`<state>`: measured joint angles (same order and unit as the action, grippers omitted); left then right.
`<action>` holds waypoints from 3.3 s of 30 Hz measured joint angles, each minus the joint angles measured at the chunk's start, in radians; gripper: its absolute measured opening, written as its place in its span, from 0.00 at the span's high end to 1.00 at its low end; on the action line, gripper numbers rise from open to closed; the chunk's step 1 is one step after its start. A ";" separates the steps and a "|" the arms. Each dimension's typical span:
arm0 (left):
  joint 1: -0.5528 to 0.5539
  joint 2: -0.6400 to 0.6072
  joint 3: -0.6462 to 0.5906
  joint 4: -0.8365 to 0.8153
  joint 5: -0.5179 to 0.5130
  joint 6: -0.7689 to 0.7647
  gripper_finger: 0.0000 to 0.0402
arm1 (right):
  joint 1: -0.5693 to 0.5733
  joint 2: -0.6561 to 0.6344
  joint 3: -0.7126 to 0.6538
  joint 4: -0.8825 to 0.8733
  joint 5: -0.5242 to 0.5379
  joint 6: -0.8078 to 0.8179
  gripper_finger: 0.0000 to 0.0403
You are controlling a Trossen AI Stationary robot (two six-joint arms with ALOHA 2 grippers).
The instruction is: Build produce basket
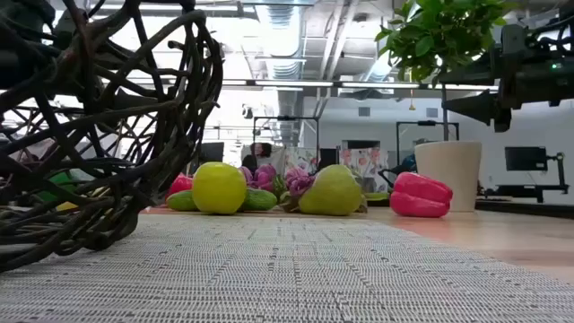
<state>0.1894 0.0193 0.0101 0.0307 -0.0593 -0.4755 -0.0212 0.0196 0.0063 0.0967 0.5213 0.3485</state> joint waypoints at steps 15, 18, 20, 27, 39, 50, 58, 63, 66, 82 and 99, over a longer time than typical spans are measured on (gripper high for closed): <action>0.000 0.000 0.000 0.000 0.000 0.000 0.13 | 0.000 0.000 0.000 0.000 0.000 0.000 0.17; 0.000 0.000 0.000 0.000 0.000 0.000 0.13 | 0.000 0.000 0.000 0.000 0.000 0.000 0.17; 0.000 0.000 0.000 0.000 0.000 0.000 0.13 | 0.000 0.000 0.000 0.000 0.000 0.000 0.17; 0.000 0.000 0.000 0.000 0.000 0.000 0.13 | 0.000 0.000 0.000 0.000 0.000 0.000 0.17; 0.000 0.000 0.000 0.000 0.000 0.000 0.13 | 0.000 0.000 0.000 0.000 0.000 0.000 0.17; 0.000 0.000 0.000 0.000 0.000 0.000 0.13 | 0.000 0.000 0.000 0.000 0.000 0.000 0.17; 0.000 0.000 0.000 0.000 0.000 0.000 0.13 | 0.000 0.000 0.000 0.000 0.000 0.000 0.17; 0.000 0.000 0.000 0.000 0.000 0.000 0.13 | 0.000 0.000 0.000 0.000 0.000 0.000 0.17; 0.000 0.000 0.000 0.000 0.000 0.000 0.13 | 0.000 0.000 0.000 0.000 0.000 0.000 0.17; 0.000 0.000 0.000 0.019 -0.112 -0.199 0.13 | 0.000 0.000 0.000 0.000 0.000 0.001 0.17; 0.000 0.000 0.000 0.029 -0.191 -0.394 0.13 | 0.000 0.000 0.000 0.023 0.000 0.697 0.17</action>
<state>0.1894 0.0196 0.0101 0.0595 -0.2500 -0.8692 -0.0216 0.0196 0.0063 0.1192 0.5213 1.0458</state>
